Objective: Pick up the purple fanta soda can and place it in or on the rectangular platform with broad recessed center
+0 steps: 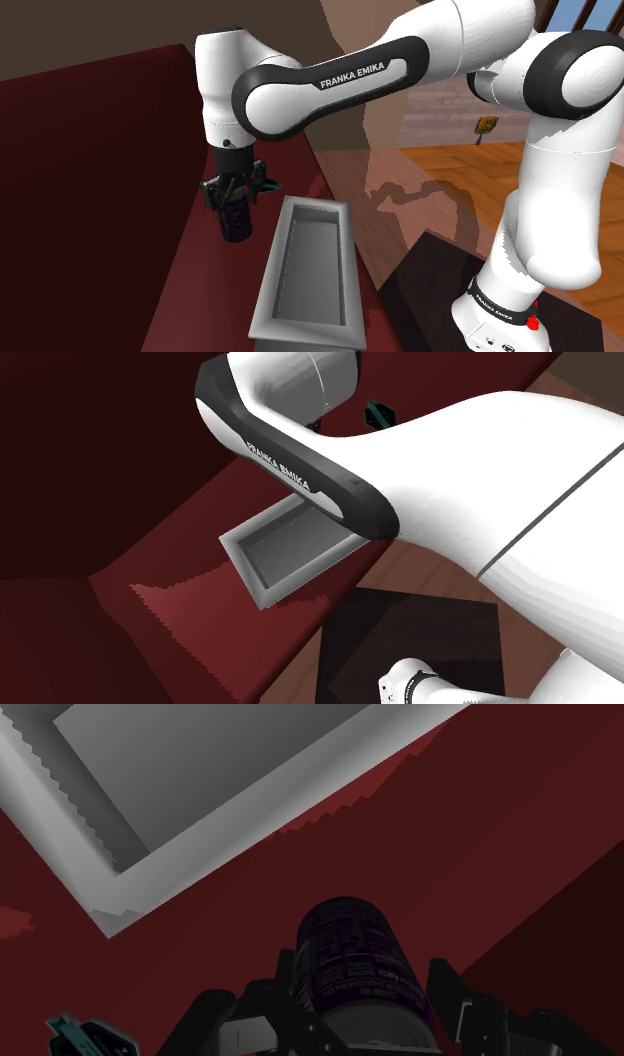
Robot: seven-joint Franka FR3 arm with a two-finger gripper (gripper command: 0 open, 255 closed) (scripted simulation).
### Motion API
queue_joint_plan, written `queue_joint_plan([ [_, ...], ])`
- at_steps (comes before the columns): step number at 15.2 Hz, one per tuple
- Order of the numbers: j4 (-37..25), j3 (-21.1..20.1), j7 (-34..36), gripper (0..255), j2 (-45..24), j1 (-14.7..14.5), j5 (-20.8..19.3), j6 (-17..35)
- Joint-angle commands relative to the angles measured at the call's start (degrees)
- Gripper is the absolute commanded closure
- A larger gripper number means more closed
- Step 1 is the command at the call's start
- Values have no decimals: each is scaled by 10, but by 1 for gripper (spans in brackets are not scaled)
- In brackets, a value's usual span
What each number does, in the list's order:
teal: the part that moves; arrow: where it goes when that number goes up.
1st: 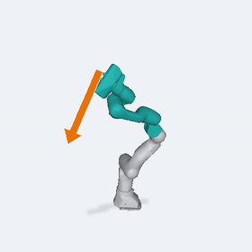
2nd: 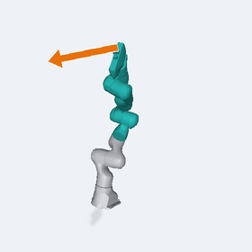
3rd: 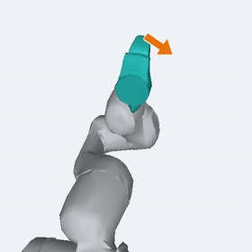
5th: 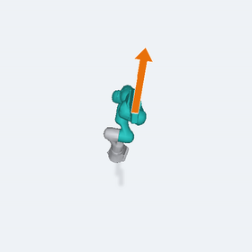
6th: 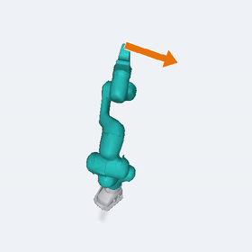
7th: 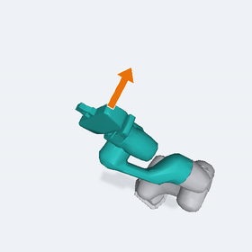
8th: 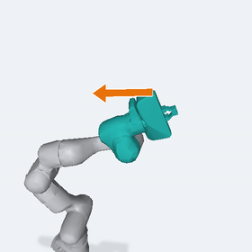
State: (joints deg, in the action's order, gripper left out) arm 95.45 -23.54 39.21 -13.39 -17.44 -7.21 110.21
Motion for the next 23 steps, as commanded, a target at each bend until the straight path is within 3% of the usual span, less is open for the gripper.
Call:
queue_joint_plan([
  [1,-12,-1,-1,255,4,0,2,-15],
  [19,-156,-4,-6,255,-5,-9,1,-151],
  [23,-37,-7,-15,255,101,8,44,-129],
])
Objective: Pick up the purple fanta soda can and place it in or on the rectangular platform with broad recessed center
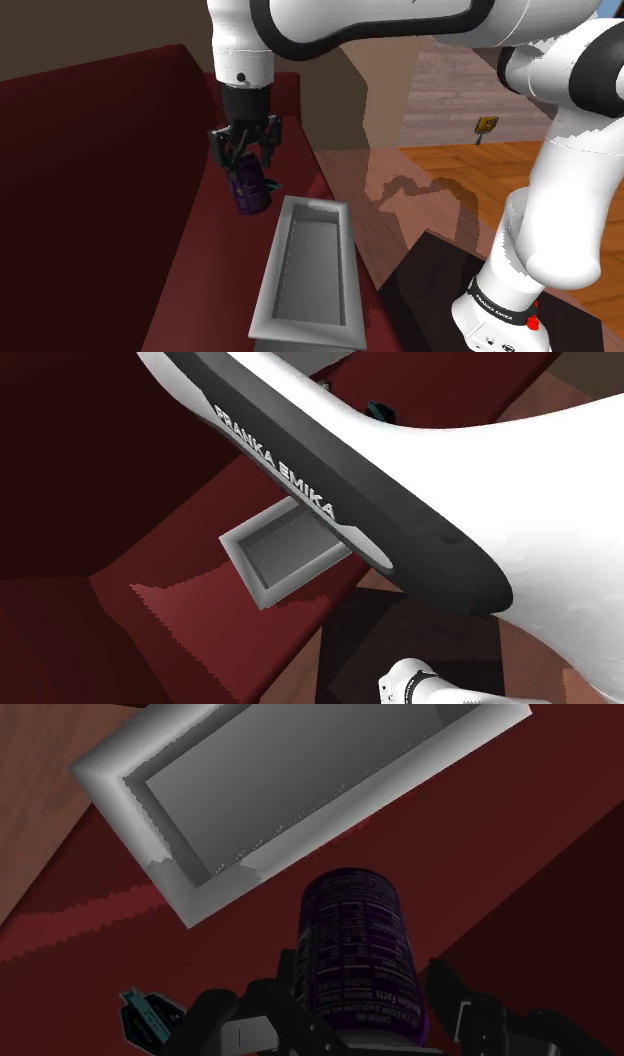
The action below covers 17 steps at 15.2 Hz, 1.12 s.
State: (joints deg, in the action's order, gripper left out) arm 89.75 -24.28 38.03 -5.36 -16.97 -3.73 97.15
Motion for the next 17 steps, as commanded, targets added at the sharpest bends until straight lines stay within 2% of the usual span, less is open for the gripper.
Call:
queue_joint_plan([
  [1,46,1,-6,255,46,5,19,4],
  [5,137,6,-19,255,144,6,59,6],
  [10,234,20,-32,255,268,-8,103,-13],
  [17,294,17,-33,255,275,-12,108,40],
])
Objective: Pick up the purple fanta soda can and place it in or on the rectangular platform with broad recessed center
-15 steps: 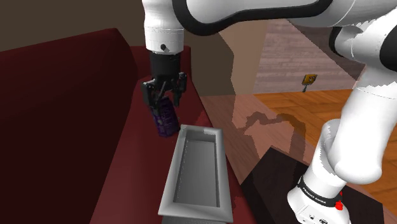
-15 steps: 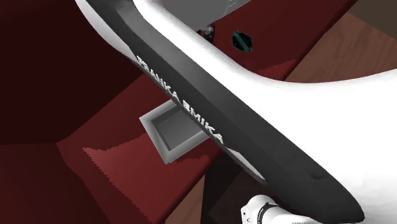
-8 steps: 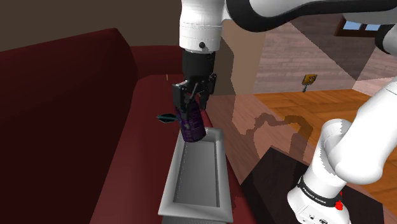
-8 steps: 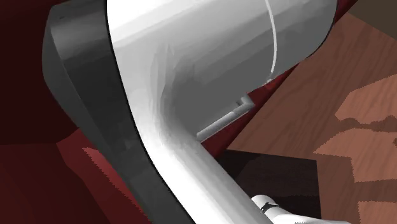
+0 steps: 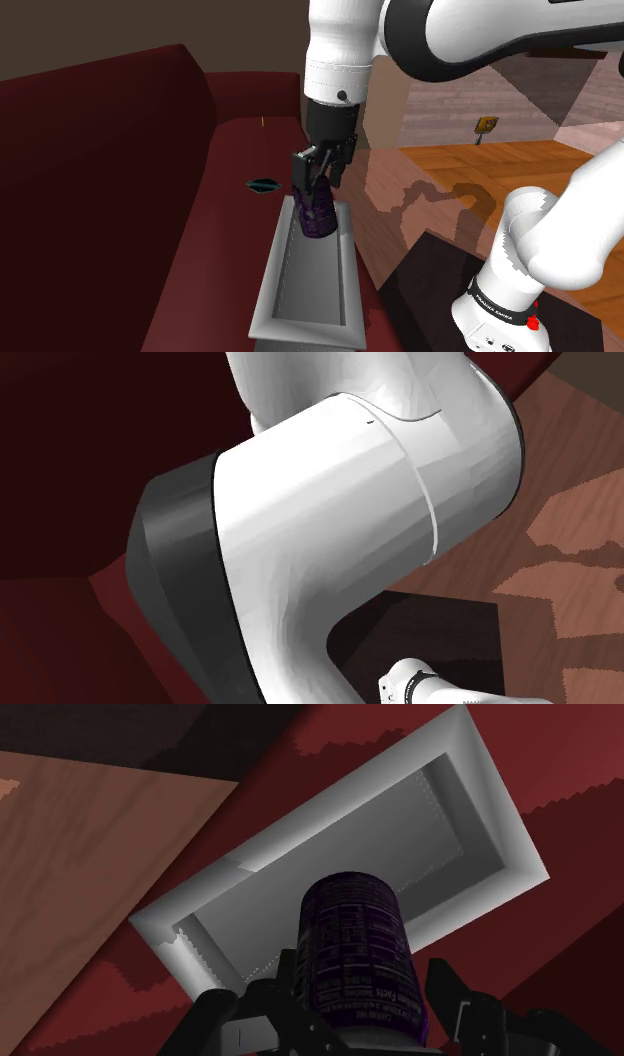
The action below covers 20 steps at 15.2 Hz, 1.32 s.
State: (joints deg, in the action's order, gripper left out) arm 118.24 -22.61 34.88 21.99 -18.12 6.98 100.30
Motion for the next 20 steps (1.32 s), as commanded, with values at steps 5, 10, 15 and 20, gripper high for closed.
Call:
queue_joint_plan([
  [5,49,-3,-2,255,2,-2,3,47],
  [10,85,-7,-2,255,0,-3,5,85],
  [15,97,-8,-1,255,-1,-4,5,99],
  [20,99,-8,-2,0,-1,-4,6,100],
])
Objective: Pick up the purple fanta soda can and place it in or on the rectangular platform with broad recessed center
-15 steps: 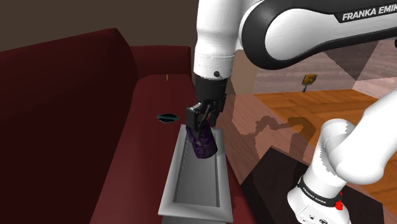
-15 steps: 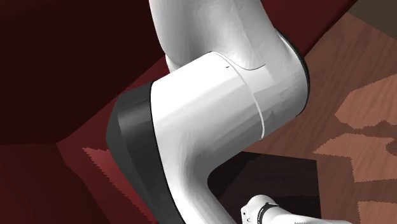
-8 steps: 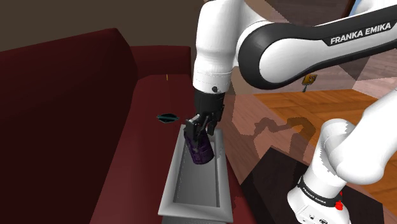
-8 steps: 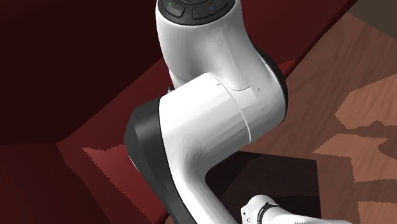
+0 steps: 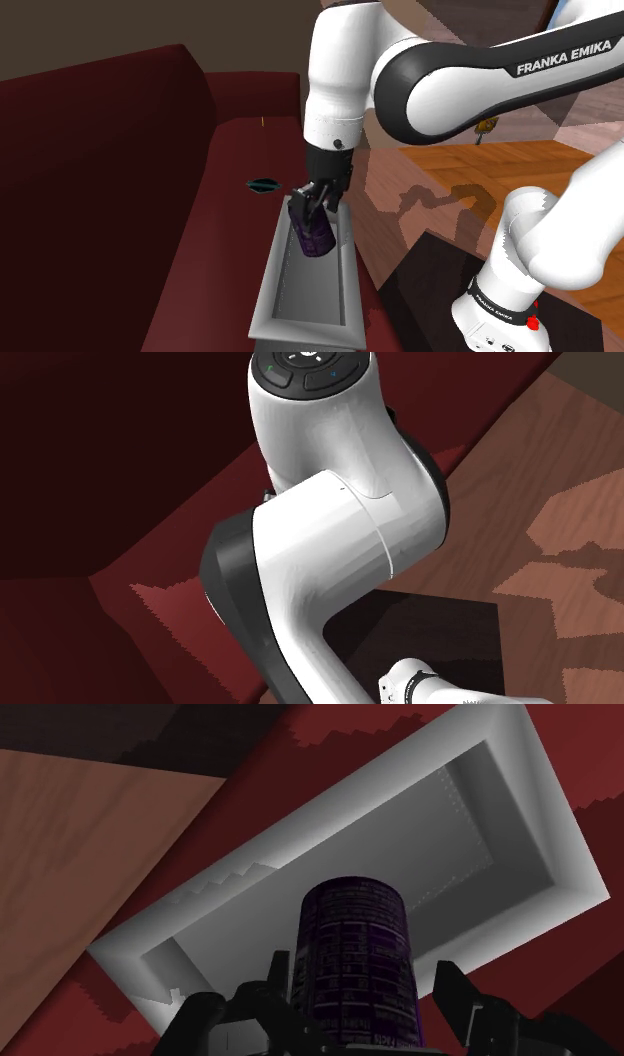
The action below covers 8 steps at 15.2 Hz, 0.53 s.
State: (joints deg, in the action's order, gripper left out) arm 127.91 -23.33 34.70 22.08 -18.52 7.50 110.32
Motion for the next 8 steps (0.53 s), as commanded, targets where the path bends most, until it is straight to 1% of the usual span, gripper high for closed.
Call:
queue_joint_plan([
  [1,2,0,0,0,-1,0,0,0],
  [5,0,-1,1,0,-2,0,0,-2],
  [8,-51,5,0,0,5,1,-2,-60],
])
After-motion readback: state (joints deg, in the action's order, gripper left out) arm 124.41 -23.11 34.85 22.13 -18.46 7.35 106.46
